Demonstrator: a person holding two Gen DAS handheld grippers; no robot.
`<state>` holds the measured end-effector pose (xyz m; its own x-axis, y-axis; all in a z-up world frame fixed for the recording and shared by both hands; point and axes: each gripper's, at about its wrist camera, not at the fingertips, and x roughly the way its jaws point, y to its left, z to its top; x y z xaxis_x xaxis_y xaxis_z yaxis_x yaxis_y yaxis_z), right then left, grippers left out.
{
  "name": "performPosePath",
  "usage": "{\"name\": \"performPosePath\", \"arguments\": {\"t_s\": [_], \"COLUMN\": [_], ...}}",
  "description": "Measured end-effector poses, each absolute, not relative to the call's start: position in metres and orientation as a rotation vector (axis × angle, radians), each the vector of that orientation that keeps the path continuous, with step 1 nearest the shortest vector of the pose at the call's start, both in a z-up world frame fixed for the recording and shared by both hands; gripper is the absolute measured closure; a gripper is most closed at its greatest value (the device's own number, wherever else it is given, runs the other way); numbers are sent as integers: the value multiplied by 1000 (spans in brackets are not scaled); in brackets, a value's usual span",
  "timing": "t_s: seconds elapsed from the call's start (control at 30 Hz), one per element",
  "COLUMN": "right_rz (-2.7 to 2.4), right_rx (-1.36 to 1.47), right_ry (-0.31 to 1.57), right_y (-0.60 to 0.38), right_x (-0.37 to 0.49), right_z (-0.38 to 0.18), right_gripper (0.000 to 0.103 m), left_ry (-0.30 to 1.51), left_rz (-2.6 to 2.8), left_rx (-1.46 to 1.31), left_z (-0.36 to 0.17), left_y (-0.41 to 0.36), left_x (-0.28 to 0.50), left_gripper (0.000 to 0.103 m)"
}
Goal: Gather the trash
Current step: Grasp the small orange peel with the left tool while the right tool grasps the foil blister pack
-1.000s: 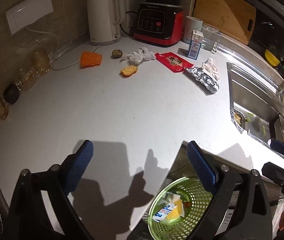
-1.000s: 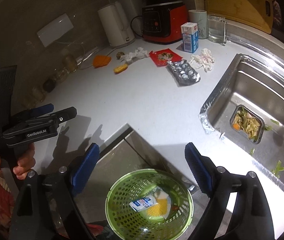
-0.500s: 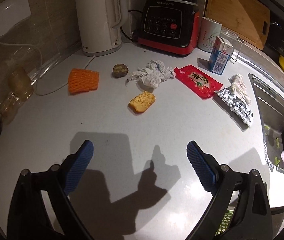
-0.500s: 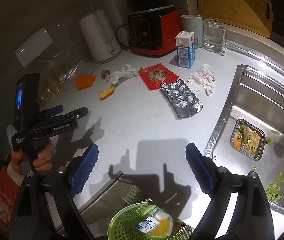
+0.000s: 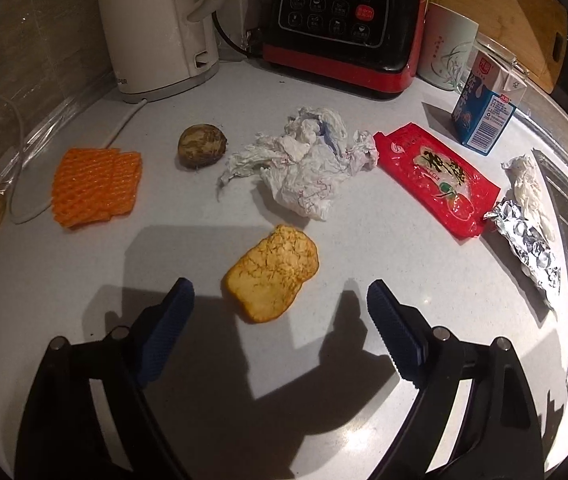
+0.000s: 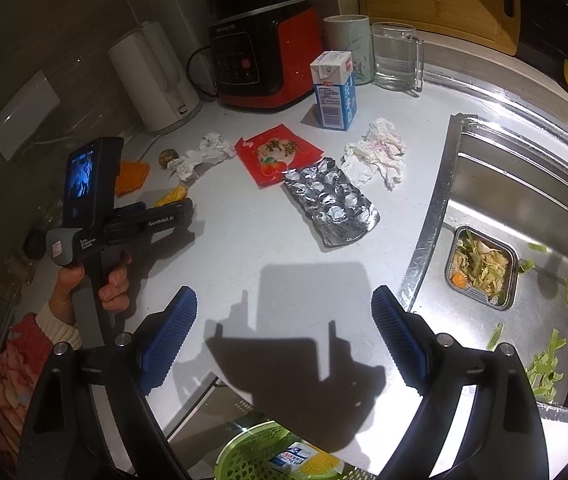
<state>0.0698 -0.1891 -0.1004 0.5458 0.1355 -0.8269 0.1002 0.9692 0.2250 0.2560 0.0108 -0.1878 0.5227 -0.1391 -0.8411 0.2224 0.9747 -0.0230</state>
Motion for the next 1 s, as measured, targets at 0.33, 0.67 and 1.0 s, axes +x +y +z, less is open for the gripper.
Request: {"name": "performPosePath", "arguments": {"t_s": [0.33, 0.67, 1.0], "right_rz": [-6, -4, -26], "right_rx": [267, 224, 190], "right_ry": [995, 995, 1012], "right_y": [-199, -205, -222], "right_x": [90, 120, 145], "right_z": [-106, -119, -141], "right_gripper": [14, 14, 14], "left_ry": [1009, 957, 952], "left_rz": [-202, -177, -163], "left_rx": [92, 102, 88], "left_z": [-195, -183, -180], "left_y": [10, 3, 5], "left_x": [270, 266, 261], "left_gripper": [35, 87, 97]}}
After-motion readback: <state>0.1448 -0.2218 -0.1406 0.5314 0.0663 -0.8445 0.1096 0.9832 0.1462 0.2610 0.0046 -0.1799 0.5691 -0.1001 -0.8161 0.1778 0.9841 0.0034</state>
